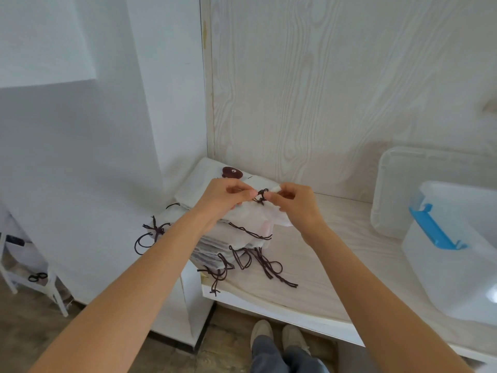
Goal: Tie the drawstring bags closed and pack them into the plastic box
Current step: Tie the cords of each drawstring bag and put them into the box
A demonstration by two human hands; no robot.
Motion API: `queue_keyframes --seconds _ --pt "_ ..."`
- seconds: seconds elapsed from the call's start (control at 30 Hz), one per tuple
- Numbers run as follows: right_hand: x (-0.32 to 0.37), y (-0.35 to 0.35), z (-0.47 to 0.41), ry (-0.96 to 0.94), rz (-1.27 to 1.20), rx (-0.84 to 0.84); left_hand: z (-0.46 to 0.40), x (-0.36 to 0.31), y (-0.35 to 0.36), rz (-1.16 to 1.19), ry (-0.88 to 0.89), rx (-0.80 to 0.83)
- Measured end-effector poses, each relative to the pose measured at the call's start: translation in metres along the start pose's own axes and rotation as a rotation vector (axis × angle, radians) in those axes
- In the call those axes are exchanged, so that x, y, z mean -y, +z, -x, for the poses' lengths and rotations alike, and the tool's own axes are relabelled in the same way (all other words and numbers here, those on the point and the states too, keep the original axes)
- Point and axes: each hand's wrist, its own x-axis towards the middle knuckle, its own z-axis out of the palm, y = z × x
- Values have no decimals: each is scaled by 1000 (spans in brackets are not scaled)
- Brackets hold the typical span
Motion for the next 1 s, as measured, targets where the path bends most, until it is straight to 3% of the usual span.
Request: queue_keyframes --seconds 0.27,0.53,0.7,0.87,1.0 --pt "-2 -14 -1 -133 457 -166 -4 13 -5 -40 66 -175" --pt "-5 -17 10 -116 667 -143 -1 23 -1 -237 114 -263" --pt "-2 -21 9 -76 668 -184 -3 21 -2 -256 112 -281" --pt "-8 -20 6 -73 622 -180 -10 14 -8 -243 94 -191" --pt "0 -8 2 -56 505 -32 -11 10 -4 -183 98 -155"
